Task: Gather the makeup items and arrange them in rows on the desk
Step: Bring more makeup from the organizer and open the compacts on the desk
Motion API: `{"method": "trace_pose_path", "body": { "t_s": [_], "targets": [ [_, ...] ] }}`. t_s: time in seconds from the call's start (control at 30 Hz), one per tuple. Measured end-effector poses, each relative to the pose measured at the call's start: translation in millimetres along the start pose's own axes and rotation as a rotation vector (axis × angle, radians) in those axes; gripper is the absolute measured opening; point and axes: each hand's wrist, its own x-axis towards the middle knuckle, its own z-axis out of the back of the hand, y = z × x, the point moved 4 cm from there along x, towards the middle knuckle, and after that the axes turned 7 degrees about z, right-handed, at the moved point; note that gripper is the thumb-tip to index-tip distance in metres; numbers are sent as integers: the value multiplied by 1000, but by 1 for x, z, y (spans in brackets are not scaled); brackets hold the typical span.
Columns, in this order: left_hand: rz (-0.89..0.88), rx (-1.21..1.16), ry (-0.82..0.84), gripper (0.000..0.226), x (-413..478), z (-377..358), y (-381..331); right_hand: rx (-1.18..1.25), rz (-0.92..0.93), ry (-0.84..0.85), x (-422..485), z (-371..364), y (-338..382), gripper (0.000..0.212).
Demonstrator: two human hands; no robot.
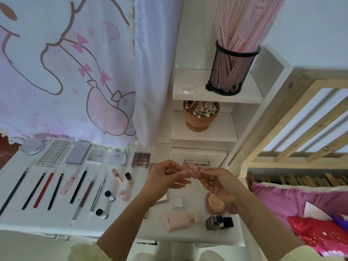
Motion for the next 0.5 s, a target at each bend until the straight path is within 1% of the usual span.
{"method": "trace_pose_path", "body": {
  "t_s": [0.07,0.13,0.17,0.23,0.37,0.4,0.5],
  "targets": [
    [75,-45,43,43,-1,-3,3,3,39,21,0,-3,3,12],
    [206,-162,114,62,0,-7,7,-35,100,64,0,-8,8,12],
    [262,-233,151,67,0,-10,9,-69,130,84,1,-10,11,13],
    [324,-363,206,67,-1,-15,10,-159,178,104,3,-11,13,14],
    [356,-579,246,60,1,-19,12,-339,270,87,2,-12,16,15],
    [358,-600,249,59,1,-19,13,-410,331,67,0,-13,19,13],
    [359,-615,240,57,3,-17,14,-649,593,-9,-6,-17,36,11]
  ]
}}
